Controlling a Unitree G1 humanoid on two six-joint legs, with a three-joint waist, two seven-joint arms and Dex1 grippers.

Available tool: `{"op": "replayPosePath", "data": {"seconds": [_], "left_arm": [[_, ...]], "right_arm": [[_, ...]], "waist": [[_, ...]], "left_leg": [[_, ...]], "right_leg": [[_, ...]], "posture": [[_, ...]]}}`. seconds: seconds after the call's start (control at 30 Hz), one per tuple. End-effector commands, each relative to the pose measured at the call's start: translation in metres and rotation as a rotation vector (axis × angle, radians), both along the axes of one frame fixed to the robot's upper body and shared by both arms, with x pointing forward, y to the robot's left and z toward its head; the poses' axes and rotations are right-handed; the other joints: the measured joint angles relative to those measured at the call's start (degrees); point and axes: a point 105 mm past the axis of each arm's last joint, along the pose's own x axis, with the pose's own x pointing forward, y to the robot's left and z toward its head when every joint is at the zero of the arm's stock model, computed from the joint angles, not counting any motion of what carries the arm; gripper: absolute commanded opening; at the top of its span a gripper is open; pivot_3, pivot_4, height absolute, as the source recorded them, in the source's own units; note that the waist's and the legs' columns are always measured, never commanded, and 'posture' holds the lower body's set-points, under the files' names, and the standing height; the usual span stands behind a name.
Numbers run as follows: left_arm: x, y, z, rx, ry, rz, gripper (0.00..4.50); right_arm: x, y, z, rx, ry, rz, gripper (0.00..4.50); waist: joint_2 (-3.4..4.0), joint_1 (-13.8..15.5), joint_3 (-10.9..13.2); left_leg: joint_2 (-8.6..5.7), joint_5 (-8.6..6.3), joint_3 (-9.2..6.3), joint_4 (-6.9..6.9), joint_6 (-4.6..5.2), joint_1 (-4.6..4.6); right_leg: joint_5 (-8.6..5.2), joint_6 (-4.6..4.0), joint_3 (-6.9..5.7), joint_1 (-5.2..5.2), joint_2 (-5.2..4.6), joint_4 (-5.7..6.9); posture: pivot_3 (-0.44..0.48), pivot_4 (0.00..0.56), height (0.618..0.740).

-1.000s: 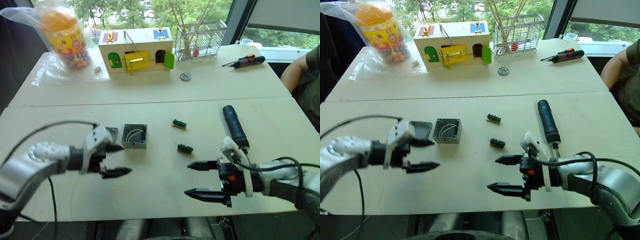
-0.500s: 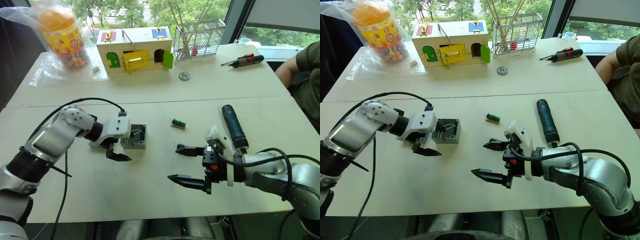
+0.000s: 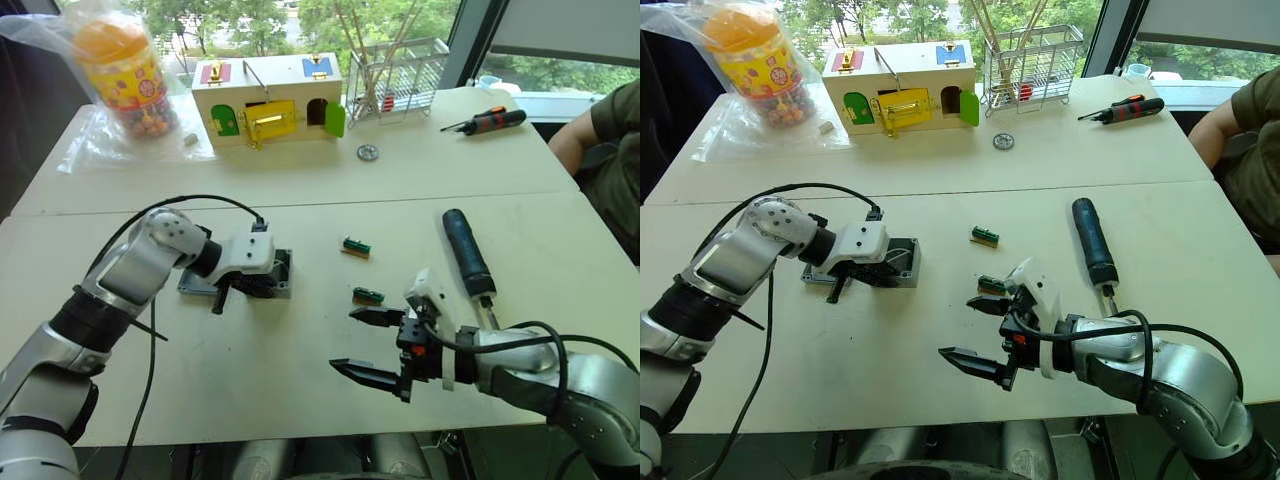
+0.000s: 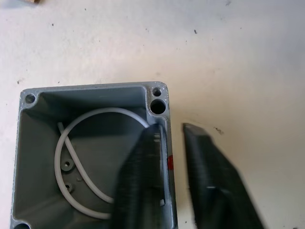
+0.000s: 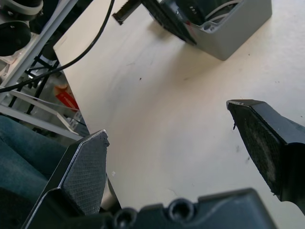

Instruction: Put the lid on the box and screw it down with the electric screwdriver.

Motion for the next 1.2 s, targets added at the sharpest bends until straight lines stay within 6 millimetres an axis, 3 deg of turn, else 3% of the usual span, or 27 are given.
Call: {"op": "replayPosePath", "data": {"seconds": [0.03, 0.2, 0.43, 0.7, 0.9, 1.17, 1.2], "left_arm": [[0.0, 0.003, 0.005, 0.038, -0.021, -0.052, 0.06], [0.003, 0.005, 0.011, 0.069, -0.042, -0.119, 0.06], [0.002, -0.01, 0.033, 0.08, -0.129, -0.417, 0.06], [-0.006, -0.008, 0.02, 0.177, -0.158, -0.676, 0.06], [0.001, -0.014, 0.013, 0.193, -0.171, -0.744, 0.06], [0.01, -0.023, 0.01, 0.152, -0.132, -0.707, 0.06], [0.009, -0.021, 0.009, 0.157, -0.129, -0.708, 0.31]], "right_arm": [[-0.007, 0.007, 0.007, 0.022, -0.042, 0.024, 4.5], [-0.009, 0.006, 0.007, 0.019, -0.035, 0.027, 4.5], [-0.017, -0.003, 0.005, -0.033, -0.015, 0.044, 4.5], [-0.018, -0.003, 0.007, -0.025, -0.025, -0.006, 4.5], [-0.019, 0.0, 0.008, -0.01, -0.019, -0.033, 4.5], [-0.019, 0.002, 0.01, -0.001, -0.014, -0.042, 4.5], [-0.019, 0.002, 0.01, -0.002, -0.013, -0.038, 4.5]], "waist": [[0.0, -0.15, 0.0], [-0.01, -0.32, -0.01], [-0.03, -0.45, -0.01], [-0.04, -1.56, -0.01], [-0.07, -1.07, -0.02], [-0.11, -1.38, -0.04], [-0.11, -1.48, -0.04]], "left_leg": [[0.0, 0.0, 0.0, 0.0, 0.0, 0.0], [-0.01, 0.0, 0.0, 0.01, 0.0, 0.0], [-0.04, 0.01, -0.01, 0.03, 0.0, -0.02], [-0.03, 0.0, -0.03, 0.01, 0.0, -0.02], [-0.09, 0.01, -0.03, 0.16, 0.02, -0.04], [-0.14, 0.01, -0.02, 0.22, 0.05, -0.04], [-0.14, 0.0, -0.03, 0.21, 0.06, -0.04]], "right_leg": [[0.0, 0.0, 0.0, 0.0, 0.0, 0.0], [0.0, 0.0, -0.01, 0.01, 0.01, 0.0], [0.01, 0.01, -0.04, 0.02, 0.0, -0.01], [0.02, 0.05, -0.01, -0.02, -0.03, 0.02], [0.05, 0.11, -0.03, 0.03, 0.0, 0.06], [0.06, 0.17, -0.04, 0.06, 0.0, 0.06], [0.06, 0.17, -0.04, 0.06, 0.0, 0.06]], "posture": [[0.0, 0.15, 0.74], [0.0, 0.15, 0.74], [0.0, 0.15, 0.74], [0.0, 0.15, 0.74], [0.0, 0.15, 0.74], [0.0, 0.15, 0.74], [0.0, 0.15, 0.74]]}}
